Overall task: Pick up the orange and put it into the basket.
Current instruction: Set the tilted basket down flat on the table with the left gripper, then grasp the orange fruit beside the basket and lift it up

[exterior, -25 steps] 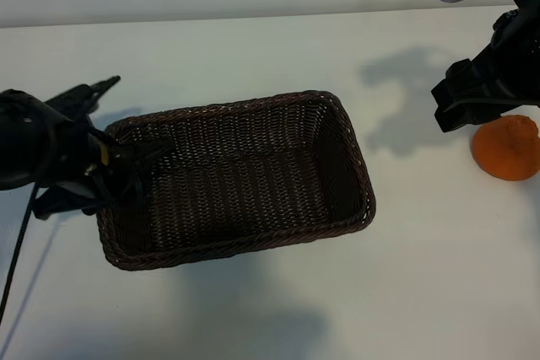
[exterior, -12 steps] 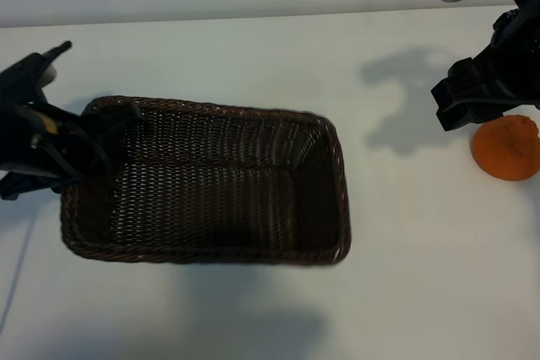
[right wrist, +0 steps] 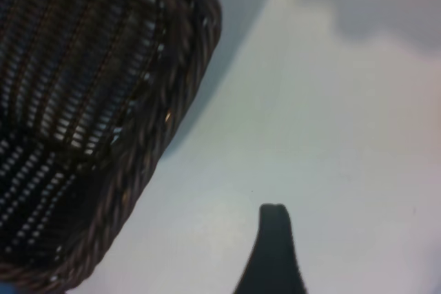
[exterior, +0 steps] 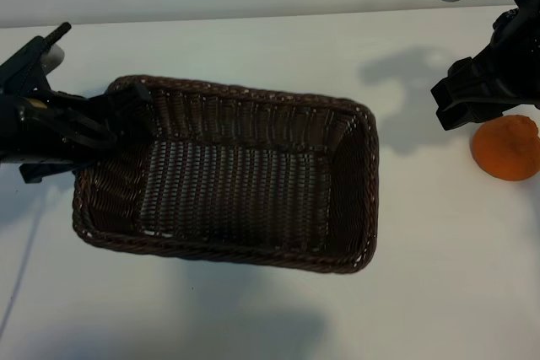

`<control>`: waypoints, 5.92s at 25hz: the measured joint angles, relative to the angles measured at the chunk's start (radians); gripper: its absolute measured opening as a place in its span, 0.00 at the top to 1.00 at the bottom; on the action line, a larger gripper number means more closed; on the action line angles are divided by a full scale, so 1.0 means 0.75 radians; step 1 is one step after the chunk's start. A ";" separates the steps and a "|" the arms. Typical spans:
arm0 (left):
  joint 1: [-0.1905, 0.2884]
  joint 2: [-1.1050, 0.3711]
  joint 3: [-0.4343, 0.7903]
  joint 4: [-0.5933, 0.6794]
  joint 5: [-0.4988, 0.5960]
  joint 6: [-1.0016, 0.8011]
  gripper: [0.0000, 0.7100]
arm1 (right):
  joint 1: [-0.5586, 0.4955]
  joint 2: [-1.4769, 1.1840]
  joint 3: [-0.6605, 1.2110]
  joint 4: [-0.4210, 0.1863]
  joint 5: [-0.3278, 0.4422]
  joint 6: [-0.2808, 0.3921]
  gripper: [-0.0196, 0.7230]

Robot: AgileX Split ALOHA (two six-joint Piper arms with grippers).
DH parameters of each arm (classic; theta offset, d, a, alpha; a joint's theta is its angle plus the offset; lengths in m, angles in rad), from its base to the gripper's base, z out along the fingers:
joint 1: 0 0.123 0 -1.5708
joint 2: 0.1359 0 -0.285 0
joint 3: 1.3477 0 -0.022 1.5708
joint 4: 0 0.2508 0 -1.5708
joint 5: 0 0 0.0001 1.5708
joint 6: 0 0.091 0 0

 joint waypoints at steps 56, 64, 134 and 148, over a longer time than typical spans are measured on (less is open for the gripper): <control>-0.072 0.675 -0.438 -0.775 -0.141 0.623 0.43 | 0.000 0.000 0.000 -0.004 -0.001 -0.003 0.23; -0.072 0.675 -0.439 -0.795 -0.051 0.628 0.06 | 0.000 0.000 0.000 -0.004 -0.001 -0.003 0.23; 0.199 -0.582 -0.567 0.899 1.063 0.055 0.16 | 0.000 0.000 0.000 -0.089 0.002 0.036 0.23; 0.200 -1.107 -0.415 1.049 1.176 0.006 0.16 | 0.000 0.000 0.000 -0.091 -0.002 0.037 0.23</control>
